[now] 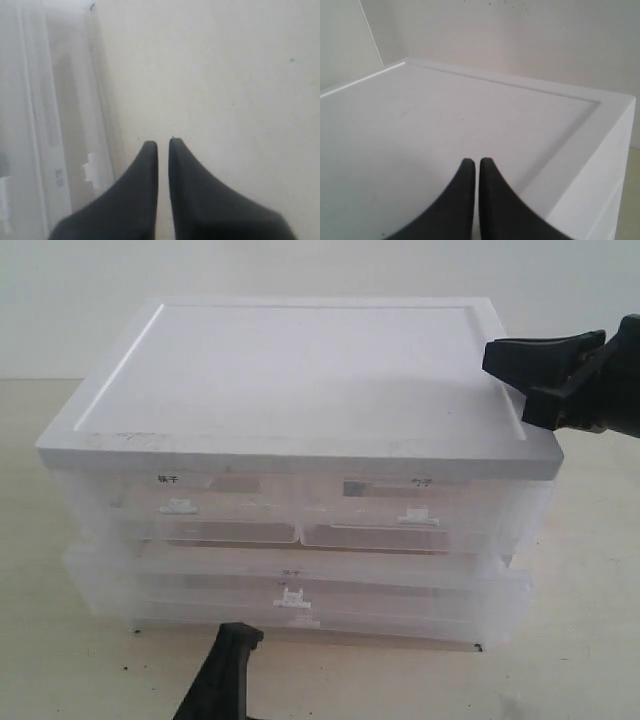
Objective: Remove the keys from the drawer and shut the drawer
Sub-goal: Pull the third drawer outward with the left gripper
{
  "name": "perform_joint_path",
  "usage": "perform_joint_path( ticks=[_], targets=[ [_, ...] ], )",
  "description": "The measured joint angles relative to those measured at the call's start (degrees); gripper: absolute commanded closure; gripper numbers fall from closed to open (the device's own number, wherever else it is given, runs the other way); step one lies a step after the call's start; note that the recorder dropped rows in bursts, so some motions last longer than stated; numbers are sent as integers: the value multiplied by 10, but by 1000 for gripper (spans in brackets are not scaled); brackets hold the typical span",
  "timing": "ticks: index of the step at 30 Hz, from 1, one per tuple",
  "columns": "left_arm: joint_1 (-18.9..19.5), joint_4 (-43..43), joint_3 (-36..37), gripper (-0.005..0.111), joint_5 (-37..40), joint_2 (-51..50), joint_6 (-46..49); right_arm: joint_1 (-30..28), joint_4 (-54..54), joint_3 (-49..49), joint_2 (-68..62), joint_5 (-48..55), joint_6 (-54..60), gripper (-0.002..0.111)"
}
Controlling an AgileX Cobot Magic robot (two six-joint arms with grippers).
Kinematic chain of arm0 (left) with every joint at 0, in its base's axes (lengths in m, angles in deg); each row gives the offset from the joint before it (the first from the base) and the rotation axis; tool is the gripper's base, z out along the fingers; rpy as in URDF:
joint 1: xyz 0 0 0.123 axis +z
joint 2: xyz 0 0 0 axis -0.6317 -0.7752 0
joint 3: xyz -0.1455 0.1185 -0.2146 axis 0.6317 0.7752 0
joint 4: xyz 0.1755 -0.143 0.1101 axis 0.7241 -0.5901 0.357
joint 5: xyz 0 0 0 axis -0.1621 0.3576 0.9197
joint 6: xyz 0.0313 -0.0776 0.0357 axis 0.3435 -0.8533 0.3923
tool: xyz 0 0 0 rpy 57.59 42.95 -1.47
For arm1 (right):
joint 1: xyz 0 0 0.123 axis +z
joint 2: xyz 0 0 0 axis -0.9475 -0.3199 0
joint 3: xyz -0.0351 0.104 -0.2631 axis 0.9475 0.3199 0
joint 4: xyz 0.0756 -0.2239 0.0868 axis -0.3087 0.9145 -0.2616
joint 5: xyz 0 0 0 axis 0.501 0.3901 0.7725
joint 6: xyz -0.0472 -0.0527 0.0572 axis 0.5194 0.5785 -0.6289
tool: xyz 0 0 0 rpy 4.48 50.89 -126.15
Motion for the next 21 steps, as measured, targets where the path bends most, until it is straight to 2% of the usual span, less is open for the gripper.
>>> perform_joint_path(
  ticks=[3,5,9,11,14,17,21],
  targets=[
    [-22,-9,0,102,1,0,0,0,0,0,0,0,0,108],
    [-35,-25,0,97,-20,6,-7,0,0,0,0,0,0,108],
    [-45,-55,-1,68,-79,39,-12,0,0,0,0,0,0,108],
    [-45,-64,-11,58,-89,63,-24,0,0,0,0,0,0,108],
    [-45,-93,-34,58,-113,92,-37,0,0,0,0,0,0,108],
    [-40,-135,-61,58,-116,106,7,0,0,0,0,0,0,108],
    [-1,-163,-87,58,-72,106,55,0,0,0,0,0,0,108]
  ],
)
